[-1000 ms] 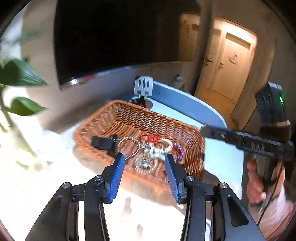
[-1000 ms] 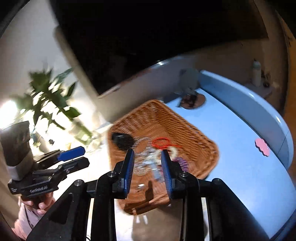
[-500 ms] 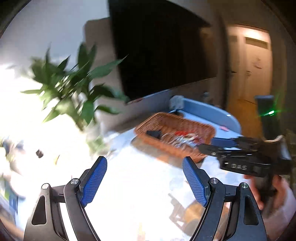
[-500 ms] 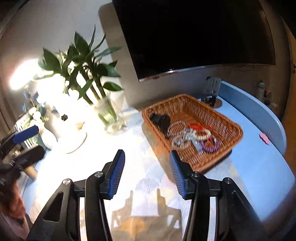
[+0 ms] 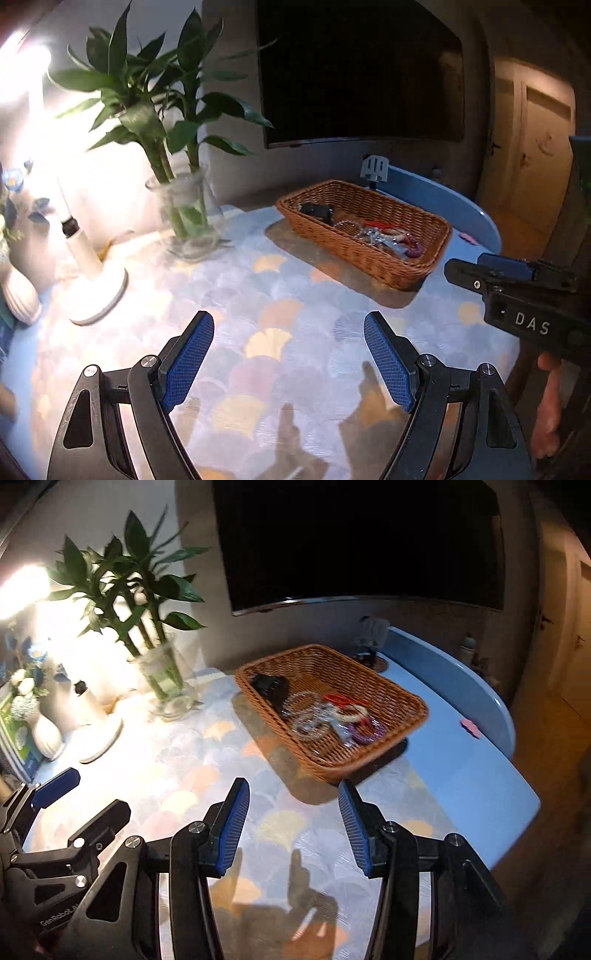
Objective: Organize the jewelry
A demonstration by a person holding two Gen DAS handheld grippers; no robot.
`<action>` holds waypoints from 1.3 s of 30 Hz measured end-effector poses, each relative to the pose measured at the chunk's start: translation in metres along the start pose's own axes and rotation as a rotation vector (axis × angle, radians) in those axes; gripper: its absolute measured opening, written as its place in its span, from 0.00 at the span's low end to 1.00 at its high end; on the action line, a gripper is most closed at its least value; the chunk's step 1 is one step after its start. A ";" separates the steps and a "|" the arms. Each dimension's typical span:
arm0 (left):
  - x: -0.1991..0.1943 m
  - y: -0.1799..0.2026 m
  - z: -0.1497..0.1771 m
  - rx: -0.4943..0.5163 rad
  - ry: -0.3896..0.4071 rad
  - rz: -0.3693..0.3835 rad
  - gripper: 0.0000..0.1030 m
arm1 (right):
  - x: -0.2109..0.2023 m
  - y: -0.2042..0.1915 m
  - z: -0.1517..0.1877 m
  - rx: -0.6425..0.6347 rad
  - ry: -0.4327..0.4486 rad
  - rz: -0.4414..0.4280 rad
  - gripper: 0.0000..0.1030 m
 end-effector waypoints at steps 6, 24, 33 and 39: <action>0.014 0.014 0.008 -0.001 -0.041 0.028 0.82 | 0.008 0.018 0.007 0.018 -0.021 0.051 0.51; 0.048 0.021 0.024 -0.052 -0.074 0.099 0.82 | 0.024 0.031 0.015 0.007 -0.051 0.106 0.51; 0.067 0.020 0.034 -0.071 -0.079 0.133 0.82 | 0.028 0.027 0.016 -0.003 -0.049 0.119 0.51; 0.073 0.018 0.037 -0.074 -0.085 0.127 0.82 | 0.036 0.021 0.017 -0.027 -0.068 0.130 0.51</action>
Point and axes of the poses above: each gripper's, at about its wrist camera, not at the fingertips, and x roughly the way its jaws point, y to its right, z to its underside, the point moved 9 cm from there along x, roughly the way its jaws point, and after that the axes turned 10 degrees about -y, right-handed, at the moved point
